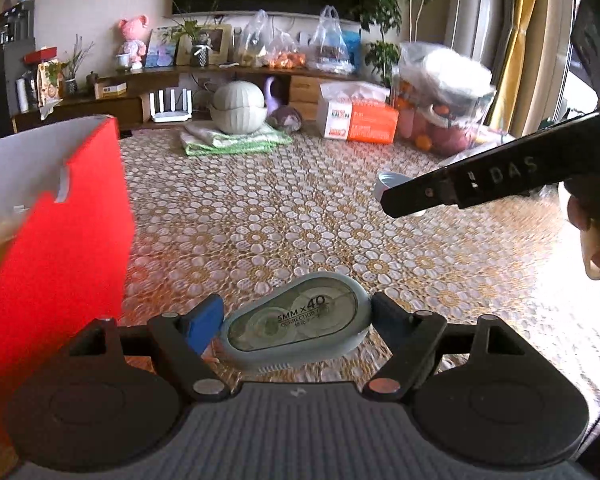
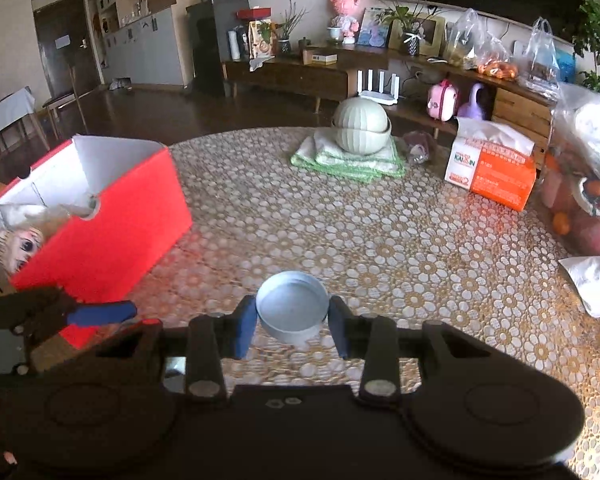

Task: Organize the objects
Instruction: 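Carry the tape dispenser and white lid with both tools over the red box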

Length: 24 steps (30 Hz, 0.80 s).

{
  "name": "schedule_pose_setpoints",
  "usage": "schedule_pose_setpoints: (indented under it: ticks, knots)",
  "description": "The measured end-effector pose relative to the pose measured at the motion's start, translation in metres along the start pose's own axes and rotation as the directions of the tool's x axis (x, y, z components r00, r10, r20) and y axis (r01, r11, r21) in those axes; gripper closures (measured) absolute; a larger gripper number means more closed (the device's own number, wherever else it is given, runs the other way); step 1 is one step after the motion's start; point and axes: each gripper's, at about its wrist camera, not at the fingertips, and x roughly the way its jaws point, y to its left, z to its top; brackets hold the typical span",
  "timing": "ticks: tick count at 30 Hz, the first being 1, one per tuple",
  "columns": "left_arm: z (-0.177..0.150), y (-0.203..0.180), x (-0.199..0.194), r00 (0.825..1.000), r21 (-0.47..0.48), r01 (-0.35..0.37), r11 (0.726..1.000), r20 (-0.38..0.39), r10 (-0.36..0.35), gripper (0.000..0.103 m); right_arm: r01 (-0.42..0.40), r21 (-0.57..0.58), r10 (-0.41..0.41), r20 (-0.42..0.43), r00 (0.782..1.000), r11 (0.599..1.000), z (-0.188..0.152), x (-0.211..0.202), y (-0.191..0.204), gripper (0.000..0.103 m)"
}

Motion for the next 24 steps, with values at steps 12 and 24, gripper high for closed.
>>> schedule_pose_setpoints:
  ticks: [12,24]
  knots:
    - [0.007,0.007,-0.083,0.984,-0.011,0.133,0.991,0.121,-0.131,0.023,0.024,-0.008,-0.023,0.048,0.999,1.0,0.031,-0.034,0.044,0.065]
    - [0.056,0.059,-0.167,0.948,-0.05,0.064,0.997,0.316,-0.045,0.023,-0.066,-0.107,0.077,0.099,0.992,0.992,0.072,-0.024,0.101,0.065]
